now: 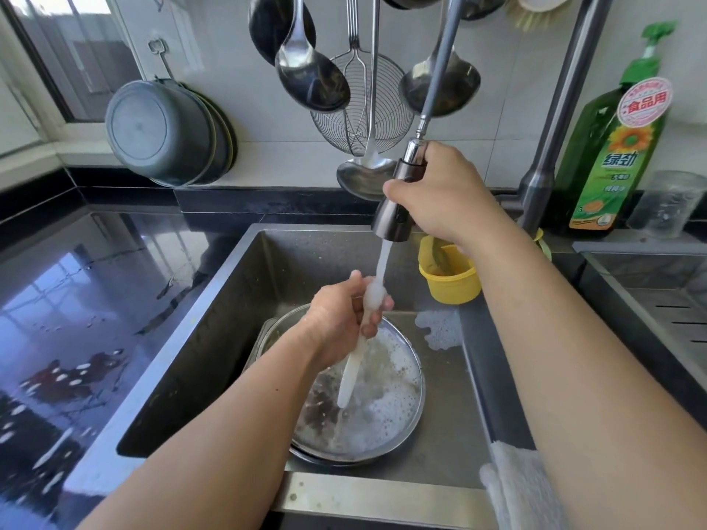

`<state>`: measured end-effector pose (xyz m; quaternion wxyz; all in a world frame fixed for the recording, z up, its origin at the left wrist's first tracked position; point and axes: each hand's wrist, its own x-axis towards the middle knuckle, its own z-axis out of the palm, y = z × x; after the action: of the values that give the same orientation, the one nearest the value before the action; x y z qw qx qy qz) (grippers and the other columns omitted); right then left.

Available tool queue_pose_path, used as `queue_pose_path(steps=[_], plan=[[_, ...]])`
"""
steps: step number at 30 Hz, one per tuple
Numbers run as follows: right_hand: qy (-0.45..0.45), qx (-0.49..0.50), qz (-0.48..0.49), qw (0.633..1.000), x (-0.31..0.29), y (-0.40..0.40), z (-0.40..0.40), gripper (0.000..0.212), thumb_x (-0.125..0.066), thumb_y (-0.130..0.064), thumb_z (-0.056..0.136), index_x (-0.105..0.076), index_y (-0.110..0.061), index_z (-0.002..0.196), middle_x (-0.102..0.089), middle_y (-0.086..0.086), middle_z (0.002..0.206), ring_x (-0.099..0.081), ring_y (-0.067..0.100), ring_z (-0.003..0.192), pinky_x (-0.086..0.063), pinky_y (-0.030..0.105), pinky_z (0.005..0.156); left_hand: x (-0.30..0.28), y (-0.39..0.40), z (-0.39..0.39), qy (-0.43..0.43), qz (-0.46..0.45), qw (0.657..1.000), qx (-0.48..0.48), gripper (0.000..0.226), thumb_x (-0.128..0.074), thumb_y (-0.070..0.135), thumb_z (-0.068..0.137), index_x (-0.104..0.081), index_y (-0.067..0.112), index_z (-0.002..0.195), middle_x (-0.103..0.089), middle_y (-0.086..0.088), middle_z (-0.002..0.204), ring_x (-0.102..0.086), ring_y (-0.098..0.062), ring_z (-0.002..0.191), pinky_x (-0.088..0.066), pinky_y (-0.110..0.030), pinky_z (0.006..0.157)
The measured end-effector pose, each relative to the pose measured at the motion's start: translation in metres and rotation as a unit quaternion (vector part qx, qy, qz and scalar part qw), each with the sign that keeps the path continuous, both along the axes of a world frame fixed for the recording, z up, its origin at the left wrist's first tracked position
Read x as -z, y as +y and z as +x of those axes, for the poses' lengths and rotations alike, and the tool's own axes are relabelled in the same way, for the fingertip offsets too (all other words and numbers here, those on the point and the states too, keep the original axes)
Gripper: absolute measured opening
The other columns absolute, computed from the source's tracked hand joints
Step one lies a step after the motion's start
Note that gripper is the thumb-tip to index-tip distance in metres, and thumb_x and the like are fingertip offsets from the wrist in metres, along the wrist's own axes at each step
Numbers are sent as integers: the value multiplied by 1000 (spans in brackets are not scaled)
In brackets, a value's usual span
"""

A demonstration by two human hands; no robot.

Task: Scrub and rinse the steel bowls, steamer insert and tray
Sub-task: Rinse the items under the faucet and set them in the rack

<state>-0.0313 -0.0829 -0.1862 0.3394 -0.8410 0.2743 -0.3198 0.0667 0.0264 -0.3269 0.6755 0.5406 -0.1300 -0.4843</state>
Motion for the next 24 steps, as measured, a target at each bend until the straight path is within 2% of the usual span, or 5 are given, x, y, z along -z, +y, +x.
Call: queue_pose_path(steps=[4, 9, 15, 22, 24], plan=[[2, -15, 14, 1000, -2, 0, 0, 18, -71, -28, 86, -58, -24, 96, -63, -1, 92, -64, 24, 90, -58, 46, 83, 2, -1, 3, 28, -9, 1000, -9, 40, -38, 29, 111, -59, 1, 130, -66, -19, 87, -47, -21, 60, -33, -27, 50], [-5, -28, 39, 999, -2, -2, 1, 19, -73, -30, 79, -58, -25, 90, -66, 2, 94, -67, 27, 92, -59, 51, 82, 4, -1, 4, -9, -26, 1000, 14, 22, -44, 6, 103, -64, -4, 109, -65, -20, 91, -47, -19, 59, -37, -28, 55], [-6, -33, 57, 998, -1, -2, 4, 26, -71, -35, 71, -62, -23, 92, -68, 3, 93, -69, 29, 91, -60, 52, 80, 6, -1, 5, -95, -33, 995, 24, 12, -55, -7, 99, -64, -1, 103, -51, -6, 70, -40, -11, 58, -30, -22, 55], [-20, -48, 70, 996, -1, -1, 5, 22, -72, -32, 75, -61, -23, 91, -68, 4, 95, -69, 29, 92, -61, 51, 78, 2, -3, -2, -249, 97, 964, -8, 36, -47, 23, 107, -56, 19, 73, -41, 4, 59, -26, -11, 50, -21, -25, 46], [-24, -46, 67, 996, 0, -1, 5, 19, -72, -30, 78, -59, -23, 91, -67, 4, 95, -69, 29, 92, -62, 51, 78, -1, -4, -4, -240, 108, 965, -13, 46, -38, 36, 108, -54, 17, 69, -39, 2, 59, -26, -11, 48, -22, -27, 47]])
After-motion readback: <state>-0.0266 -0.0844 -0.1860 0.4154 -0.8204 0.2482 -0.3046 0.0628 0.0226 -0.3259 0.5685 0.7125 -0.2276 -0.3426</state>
